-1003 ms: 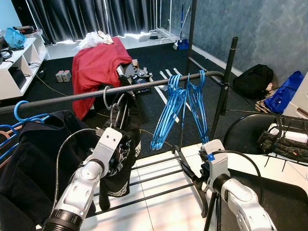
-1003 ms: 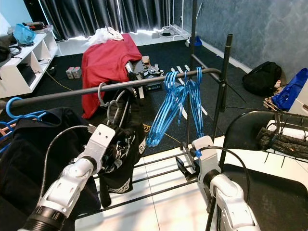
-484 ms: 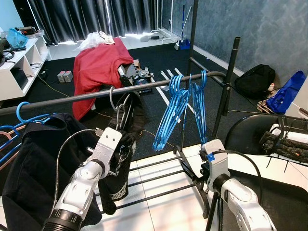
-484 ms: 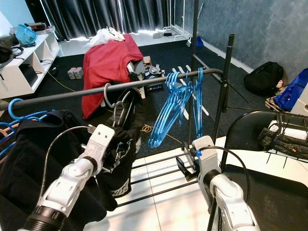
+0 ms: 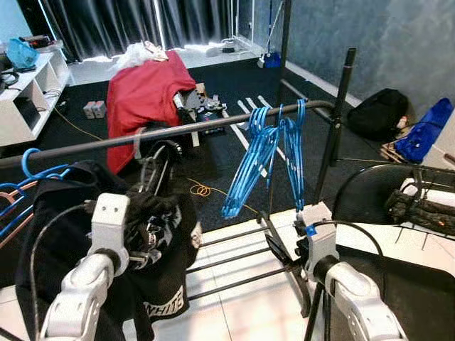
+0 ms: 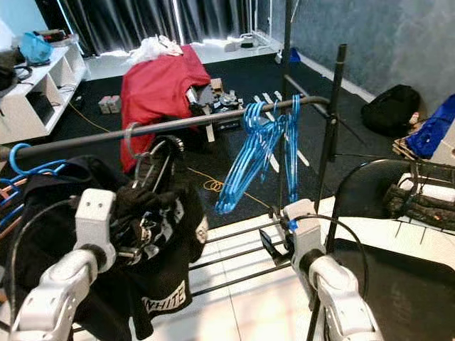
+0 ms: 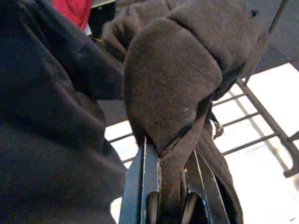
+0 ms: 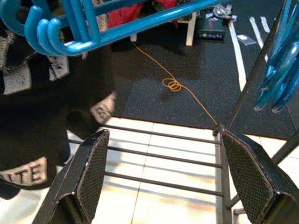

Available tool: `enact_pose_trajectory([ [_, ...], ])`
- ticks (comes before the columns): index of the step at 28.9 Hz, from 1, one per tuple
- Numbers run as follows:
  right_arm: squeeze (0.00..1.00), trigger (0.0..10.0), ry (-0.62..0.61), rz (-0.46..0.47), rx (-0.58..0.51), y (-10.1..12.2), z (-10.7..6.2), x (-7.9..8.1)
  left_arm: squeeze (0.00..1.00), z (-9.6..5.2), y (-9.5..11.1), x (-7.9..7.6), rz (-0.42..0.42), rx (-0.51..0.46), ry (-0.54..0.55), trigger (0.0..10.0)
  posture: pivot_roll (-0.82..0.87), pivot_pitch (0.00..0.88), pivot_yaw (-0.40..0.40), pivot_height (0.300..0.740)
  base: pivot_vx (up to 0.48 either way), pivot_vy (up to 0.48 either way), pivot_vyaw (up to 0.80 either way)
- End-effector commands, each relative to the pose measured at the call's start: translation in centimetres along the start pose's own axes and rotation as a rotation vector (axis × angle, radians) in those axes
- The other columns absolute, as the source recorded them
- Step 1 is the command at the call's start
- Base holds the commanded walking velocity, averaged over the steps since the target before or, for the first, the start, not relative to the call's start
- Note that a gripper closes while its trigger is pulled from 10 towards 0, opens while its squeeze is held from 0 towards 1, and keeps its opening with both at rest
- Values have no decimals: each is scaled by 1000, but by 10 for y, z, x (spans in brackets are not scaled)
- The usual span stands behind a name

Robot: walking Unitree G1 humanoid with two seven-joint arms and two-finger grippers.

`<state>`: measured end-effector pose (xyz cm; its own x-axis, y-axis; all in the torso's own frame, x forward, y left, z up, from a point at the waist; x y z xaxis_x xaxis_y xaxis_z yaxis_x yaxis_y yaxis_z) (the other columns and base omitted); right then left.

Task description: Hang hanger

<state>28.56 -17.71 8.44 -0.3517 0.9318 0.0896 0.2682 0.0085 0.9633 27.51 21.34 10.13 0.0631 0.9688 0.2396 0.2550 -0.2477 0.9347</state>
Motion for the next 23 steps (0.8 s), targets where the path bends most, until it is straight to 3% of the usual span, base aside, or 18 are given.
enact_pose_trajectory([
  [1,0,10000,14,2,9,-3,0,3,0,-4,5,2,-36,-51,12,0,-108,0,61,740,0,0,0],
  [6,0,10000,16,3,11,-4,0,4,0,-10,11,2,-108,-128,-12,0,-108,0,63,740,0,0,0],
  [7,0,10000,16,4,10,-4,0,4,0,-14,21,4,-145,-194,-39,0,-107,0,63,740,0,0,0],
  [10,0,10000,16,6,9,-4,0,4,0,-16,32,5,-183,-256,-60,0,-103,0,60,740,0,0,0],
  [11,0,10000,15,8,9,-4,0,3,0,-19,46,4,-207,-316,-89,0,-102,0,59,740,0,0,0],
  [17,0,10000,15,10,9,-3,0,3,0,-21,76,-2,-224,-427,-129,0,-108,0,56,740,0,0,0],
  [23,0,10000,11,9,8,-3,0,2,0,-23,81,-6,-207,-446,-173,0,-110,0,59,740,0,0,0],
])
Point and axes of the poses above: a point about 5 cm out from each wrist's last joint towards the gripper, its own z axis pointing out of the wrist towards the gripper, its own y axis along the axis of the wrist's last joint, x = y × z, the point moved 1 cm from there along z, pointing out of the wrist towards the gripper, and after that the axes turned 12 degrees about z, right-handed, at the moved point
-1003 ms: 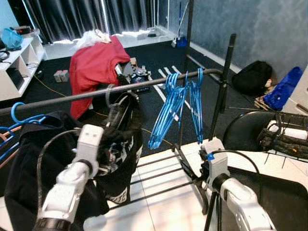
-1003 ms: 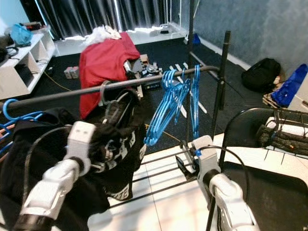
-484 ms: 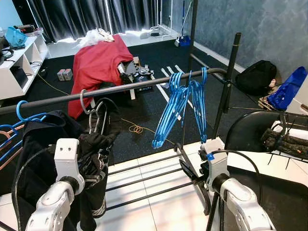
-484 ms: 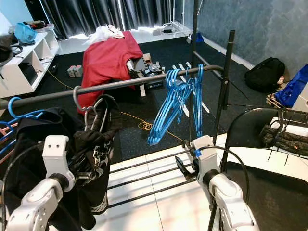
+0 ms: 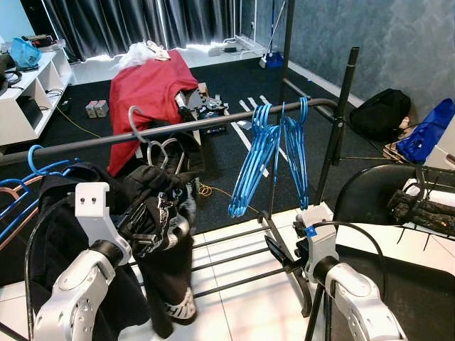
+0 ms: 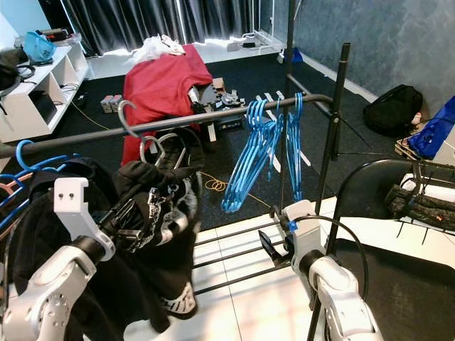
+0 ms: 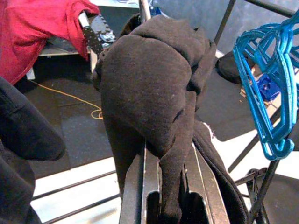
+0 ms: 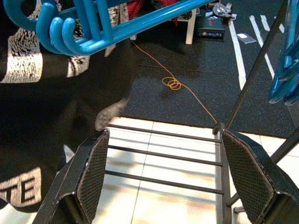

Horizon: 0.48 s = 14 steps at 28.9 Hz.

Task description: Hang hanger

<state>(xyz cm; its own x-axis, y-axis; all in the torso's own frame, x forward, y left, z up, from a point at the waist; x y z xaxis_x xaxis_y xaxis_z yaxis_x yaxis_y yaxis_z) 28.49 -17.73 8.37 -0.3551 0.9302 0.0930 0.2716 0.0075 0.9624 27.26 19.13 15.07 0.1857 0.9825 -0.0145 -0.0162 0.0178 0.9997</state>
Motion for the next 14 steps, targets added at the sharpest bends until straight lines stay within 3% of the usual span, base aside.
enact_pose_trajectory([
  [1,0,10000,6,7,5,-2,0,2,0,2,31,-4,37,-135,-41,0,-110,0,59,740,0,0,0],
  [4,0,10000,3,11,4,-2,0,2,0,-12,21,7,82,-92,-104,0,-108,0,59,740,0,0,0],
  [9,0,10000,5,15,3,-1,0,2,0,-23,18,21,69,-72,-116,0,-102,0,56,740,0,0,0],
  [11,0,10000,7,18,4,-1,1,2,0,-34,19,32,64,-63,-147,0,-101,0,53,740,0,0,0],
  [14,0,10000,8,18,4,-1,1,2,0,-40,19,36,57,-58,-172,0,-101,0,53,740,0,0,0],
])
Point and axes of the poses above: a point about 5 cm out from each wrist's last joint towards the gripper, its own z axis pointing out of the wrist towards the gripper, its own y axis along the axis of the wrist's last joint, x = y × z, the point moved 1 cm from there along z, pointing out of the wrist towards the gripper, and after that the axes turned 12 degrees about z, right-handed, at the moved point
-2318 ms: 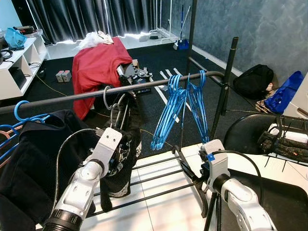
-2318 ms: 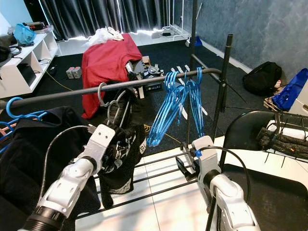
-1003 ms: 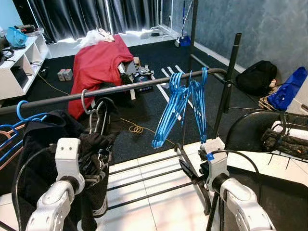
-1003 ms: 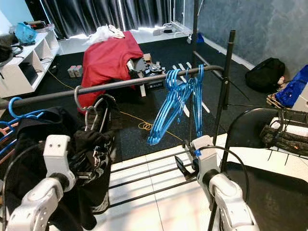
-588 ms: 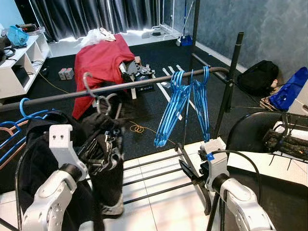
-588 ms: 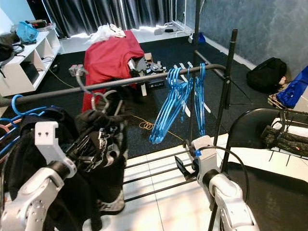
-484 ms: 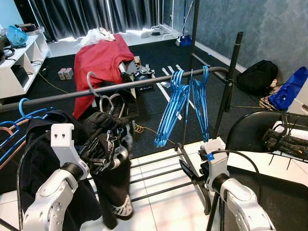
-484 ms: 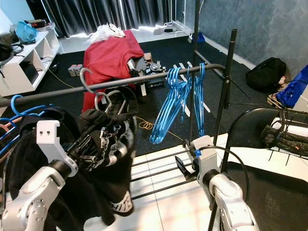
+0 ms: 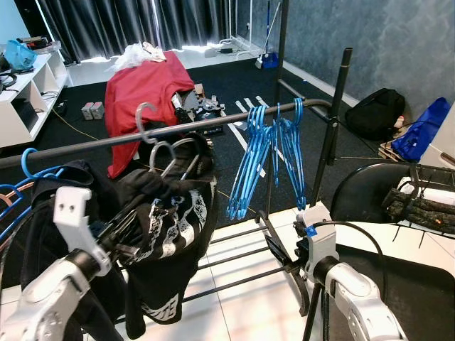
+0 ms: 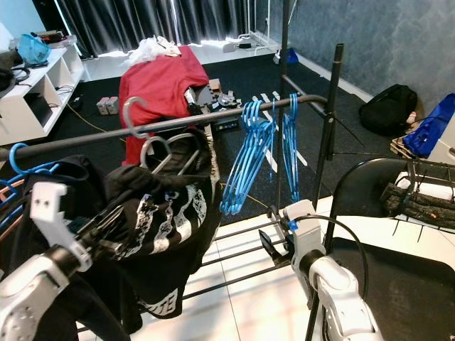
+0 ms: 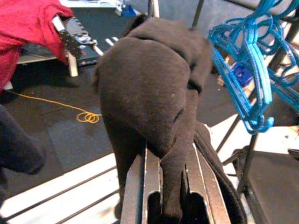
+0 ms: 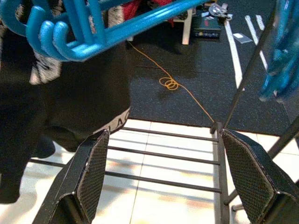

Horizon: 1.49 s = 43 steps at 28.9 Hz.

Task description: Hang hanger

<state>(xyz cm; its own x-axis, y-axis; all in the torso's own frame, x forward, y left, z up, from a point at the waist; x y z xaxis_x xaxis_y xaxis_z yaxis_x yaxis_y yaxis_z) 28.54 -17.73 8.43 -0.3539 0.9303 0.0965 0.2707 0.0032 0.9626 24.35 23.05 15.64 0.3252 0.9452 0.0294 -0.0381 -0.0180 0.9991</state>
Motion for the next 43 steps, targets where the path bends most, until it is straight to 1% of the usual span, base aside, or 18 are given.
enact_pose_trajectory([
  [1,0,10000,8,14,7,-2,1,2,0,-4,12,2,20,-45,-26,0,-101,0,53,740,0,0,0],
  [8,0,10000,17,3,11,-1,1,2,0,-36,-5,17,70,118,-154,0,-104,0,56,740,0,0,0],
  [10,0,10000,79,-11,28,0,0,7,0,-54,-13,20,98,213,-245,3686,-101,0,56,740,0,0,0],
  [11,0,10000,144,-25,40,1,-1,12,0,-59,-13,19,106,238,-293,4941,-98,0,52,740,0,0,0],
  [13,0,10000,187,-35,48,1,-2,15,0,-63,-13,19,109,249,-323,4941,-98,0,52,740,0,0,0],
  [14,0,10000,248,-36,58,2,-5,20,0,-65,-11,17,110,258,-361,6549,-98,0,52,740,0,0,0],
  [15,0,10000,248,-36,58,2,-5,20,0,-65,-11,17,110,258,-361,6549,-98,0,52,740,0,0,0],
  [16,0,10000,338,-41,79,4,-10,27,0,-66,-11,14,109,274,-416,8275,-93,0,47,740,0,0,0],
  [17,0,10000,449,-61,110,6,-18,35,0,-67,-11,9,111,291,-481,9255,-91,0,46,740,0,0,0],
  [18,0,10000,548,-84,146,7,-26,41,0,-66,-11,1,115,307,-564,9490,-89,0,38,740,0,0,0],
  [20,0,10000,548,-84,146,7,-26,41,0,-66,-11,1,115,307,-564,9490,-89,0,38,740,0,0,0],
  [22,0,10000,703,-90,205,15,-43,46,0,-61,-9,-16,135,324,-732,10000,-90,0,41,740,0,0,0],
  [24,0,10000,703,-90,205,15,-43,46,0,-61,-9,-16,135,324,-732,10000,-90,0,41,740,0,0,0],
  [25,0,10000,762,-83,221,22,-53,45,0,-60,-7,-24,151,331,-815,10000,-98,0,44,740,0,0,0],
  [28,0,10000,762,-83,221,22,-53,45,0,-60,-7,-24,151,331,-815,10000,-98,0,44,740,0,0,0],
  [30,0,10000,874,-43,206,40,-71,44,0,-55,-1,-37,200,336,-978,9882,-117,0,54,740,0,0,0],
  [33,0,10000,908,-22,178,48,-77,44,0,-51,4,-43,235,327,-1043,9843,-119,0,58,740,0,0,0],
  [43,0,10000,1017,41,137,65,-86,53,0,-31,34,-75,311,172,-1250,9569,-129,0,76,740,0,0,0],
])
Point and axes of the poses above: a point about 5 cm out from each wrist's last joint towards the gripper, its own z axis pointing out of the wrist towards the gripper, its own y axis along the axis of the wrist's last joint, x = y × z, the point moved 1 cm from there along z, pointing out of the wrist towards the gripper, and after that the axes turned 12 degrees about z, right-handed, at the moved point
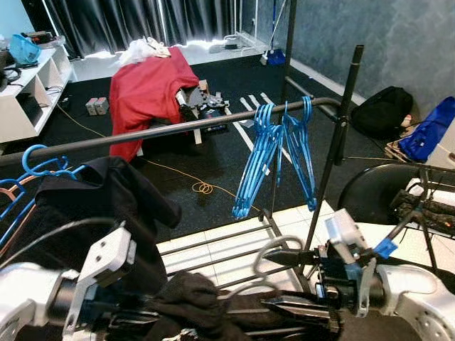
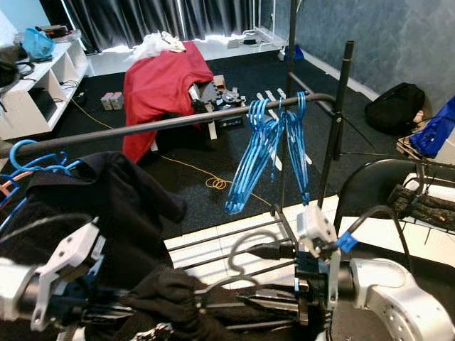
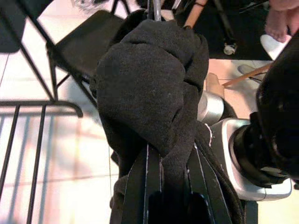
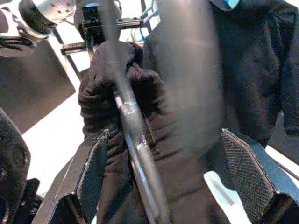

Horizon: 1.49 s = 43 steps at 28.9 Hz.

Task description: Hang hanger

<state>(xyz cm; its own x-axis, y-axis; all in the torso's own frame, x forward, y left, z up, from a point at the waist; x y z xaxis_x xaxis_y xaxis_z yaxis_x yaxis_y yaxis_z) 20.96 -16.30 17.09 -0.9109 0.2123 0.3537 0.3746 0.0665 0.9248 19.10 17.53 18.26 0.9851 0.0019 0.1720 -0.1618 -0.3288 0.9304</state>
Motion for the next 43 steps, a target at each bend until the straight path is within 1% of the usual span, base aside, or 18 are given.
enact_pose_trajectory([
  [1,0,10000,44,-2,47,0,5,4,0,7,10,0,36,-27,-60,9529,-130,0,77,740,0,0,0],
  [2,0,10000,44,-2,47,0,5,4,0,7,10,0,36,-27,-60,9529,-130,0,77,740,0,0,0],
  [5,0,10000,31,-21,110,-3,7,1,0,11,14,4,62,-32,-77,9255,-132,0,76,740,0,0,0],
  [8,0,10000,23,-22,116,-2,7,0,0,11,14,5,67,-32,-81,9255,-133,0,78,740,0,0,0],
  [9,0,0,10,-33,114,0,6,-1,0,11,15,6,71,-31,-83,9255,-133,0,78,740,0,0,0],
  [14,0,0,4,-42,111,2,6,-2,0,11,15,7,73,-29,-83,9137,-135,0,77,740,0,0,0],
  [19,0,0,33,-33,94,8,3,2,0,12,10,10,64,-13,-73,8902,-140,0,82,740,0,0,0],
  [25,0,0,74,-10,140,4,1,7,0,10,8,16,69,-9,-58,8667,-145,0,82,740,0,0,0],
  [26,0,0,73,-12,144,4,1,6,0,9,7,19,71,-6,-49,8902,-145,0,82,740,0,0,0],
  [27,0,0,71,-15,147,5,0,6,0,8,6,21,72,-5,-39,10000,-145,0,82,740,0,0,0],
  [29,0,0,71,-15,147,5,0,6,0,8,6,21,72,-5,-39,10000,-145,0,82,740,0,0,0],
  [30,0,0,69,-20,145,6,0,5,0,7,5,26,62,-8,-11,10000,-148,0,84,740,0,0,0],
  [31,0,0,69,-20,145,6,0,5,0,7,5,26,62,-8,-11,10000,-148,0,84,740,0,0,0],
  [32,0,0,67,-23,144,7,0,5,1000,4,4,33,30,-27,27,10000,-147,0,87,740,0,0,0],
  [33,0,0,66,-27,141,7,0,5,1000,1,5,38,13,-50,59,10000,-147,0,88,740,0,0,0],
  [34,0,0,66,-27,141,7,0,5,1000,1,5,38,13,-50,59,10000,-147,0,88,740,0,0,0],
  [36,0,0,63,-32,136,8,0,5,1000,-2,7,45,-1,-83,97,10000,-148,0,90,740,0,0,0],
  [43,0,0,59,-46,126,14,-2,5,1000,-7,5,47,-9,-83,108,10000,-151,0,96,740,0,0,0],
])
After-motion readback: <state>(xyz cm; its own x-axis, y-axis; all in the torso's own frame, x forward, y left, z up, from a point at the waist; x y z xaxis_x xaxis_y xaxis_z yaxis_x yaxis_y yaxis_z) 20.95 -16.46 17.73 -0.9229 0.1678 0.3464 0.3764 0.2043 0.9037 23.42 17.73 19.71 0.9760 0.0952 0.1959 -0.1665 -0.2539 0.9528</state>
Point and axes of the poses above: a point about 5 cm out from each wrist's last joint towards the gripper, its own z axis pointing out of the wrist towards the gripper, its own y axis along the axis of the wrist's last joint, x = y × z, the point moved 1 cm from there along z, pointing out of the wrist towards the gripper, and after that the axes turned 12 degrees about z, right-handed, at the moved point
